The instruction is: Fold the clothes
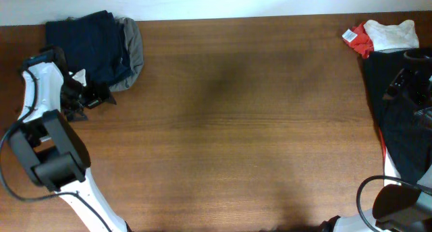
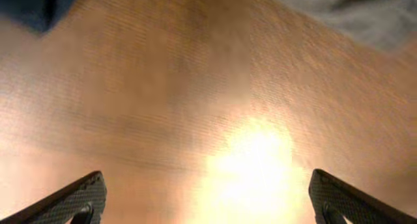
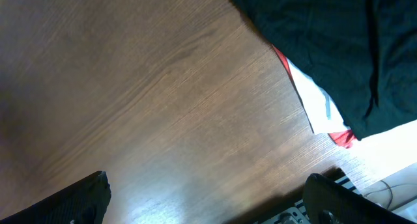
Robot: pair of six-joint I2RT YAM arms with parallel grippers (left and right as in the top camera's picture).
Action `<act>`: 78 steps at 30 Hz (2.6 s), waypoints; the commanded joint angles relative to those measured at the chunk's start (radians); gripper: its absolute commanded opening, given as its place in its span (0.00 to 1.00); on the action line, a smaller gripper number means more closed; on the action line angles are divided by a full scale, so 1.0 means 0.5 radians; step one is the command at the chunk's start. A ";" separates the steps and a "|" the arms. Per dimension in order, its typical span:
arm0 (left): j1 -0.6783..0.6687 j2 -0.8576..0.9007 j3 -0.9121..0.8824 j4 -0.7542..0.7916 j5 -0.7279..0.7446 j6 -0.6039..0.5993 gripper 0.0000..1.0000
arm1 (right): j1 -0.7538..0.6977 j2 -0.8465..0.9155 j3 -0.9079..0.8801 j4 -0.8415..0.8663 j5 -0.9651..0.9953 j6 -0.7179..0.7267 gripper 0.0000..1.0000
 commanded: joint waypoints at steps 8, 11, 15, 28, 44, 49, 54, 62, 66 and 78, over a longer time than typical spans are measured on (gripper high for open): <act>-0.001 -1.011 0.025 -0.404 0.019 -0.034 0.99 | -0.001 -0.015 -0.001 -0.010 0.003 -0.017 0.98; -0.002 -1.289 0.025 -0.510 0.176 0.027 0.99 | -0.001 -0.015 -0.001 -0.010 0.003 -0.018 0.98; -0.002 -1.655 0.012 -0.725 0.265 0.134 0.99 | -0.001 -0.015 -0.001 -0.010 0.003 -0.017 0.98; -0.001 -2.856 -0.642 -0.858 0.688 0.298 0.99 | -0.001 -0.015 -0.001 -0.010 0.003 -0.017 0.98; -0.001 -3.223 -0.817 -0.720 0.734 0.375 0.99 | -0.001 -0.015 -0.001 -0.010 0.003 -0.017 0.98; -0.033 -3.249 -1.155 -0.418 0.922 0.375 0.99 | -0.001 -0.015 -0.001 -0.010 0.003 -0.017 0.98; -0.330 -3.460 -1.663 0.163 1.012 0.375 0.99 | -0.001 -0.015 -0.001 -0.010 0.003 -0.017 0.98; -0.603 -3.989 -2.531 1.080 1.009 0.374 0.99 | -0.001 -0.015 -0.001 -0.010 0.003 -0.017 0.98; -0.603 -4.186 -2.866 1.523 0.959 0.372 0.99 | -0.001 -0.015 -0.001 -0.010 0.003 -0.017 0.98; -0.603 -4.400 -3.565 2.289 0.305 -0.064 0.99 | -0.001 -0.015 -0.001 -0.010 0.003 -0.017 0.98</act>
